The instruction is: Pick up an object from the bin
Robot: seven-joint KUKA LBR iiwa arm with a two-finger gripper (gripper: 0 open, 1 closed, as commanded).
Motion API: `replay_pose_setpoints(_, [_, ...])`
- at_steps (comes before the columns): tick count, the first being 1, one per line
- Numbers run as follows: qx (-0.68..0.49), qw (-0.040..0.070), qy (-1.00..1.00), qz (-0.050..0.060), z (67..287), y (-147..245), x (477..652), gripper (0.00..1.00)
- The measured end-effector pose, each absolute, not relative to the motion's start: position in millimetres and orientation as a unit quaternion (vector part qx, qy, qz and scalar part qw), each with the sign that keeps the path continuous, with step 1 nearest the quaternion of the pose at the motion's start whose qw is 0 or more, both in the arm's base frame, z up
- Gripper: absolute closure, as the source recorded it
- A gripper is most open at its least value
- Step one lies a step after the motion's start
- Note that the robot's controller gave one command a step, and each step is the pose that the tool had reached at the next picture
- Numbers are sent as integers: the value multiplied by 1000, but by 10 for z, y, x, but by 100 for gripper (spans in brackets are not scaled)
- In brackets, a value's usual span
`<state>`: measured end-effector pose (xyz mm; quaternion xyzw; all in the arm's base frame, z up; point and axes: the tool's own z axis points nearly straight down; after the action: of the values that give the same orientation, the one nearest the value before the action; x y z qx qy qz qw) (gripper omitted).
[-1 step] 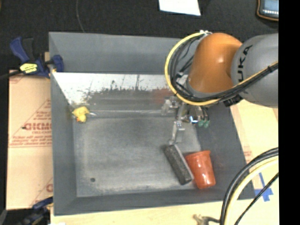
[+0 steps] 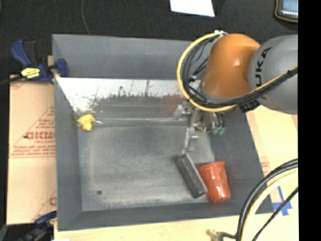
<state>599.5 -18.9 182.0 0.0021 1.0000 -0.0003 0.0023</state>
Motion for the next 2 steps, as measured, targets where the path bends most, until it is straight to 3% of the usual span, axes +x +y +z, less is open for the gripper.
replay_pose_setpoints(1, [130,1,992,0,683,-577,5429,0])
replay_pose_setpoints(2, [115,7,993,1,1347,-418,5221,0])
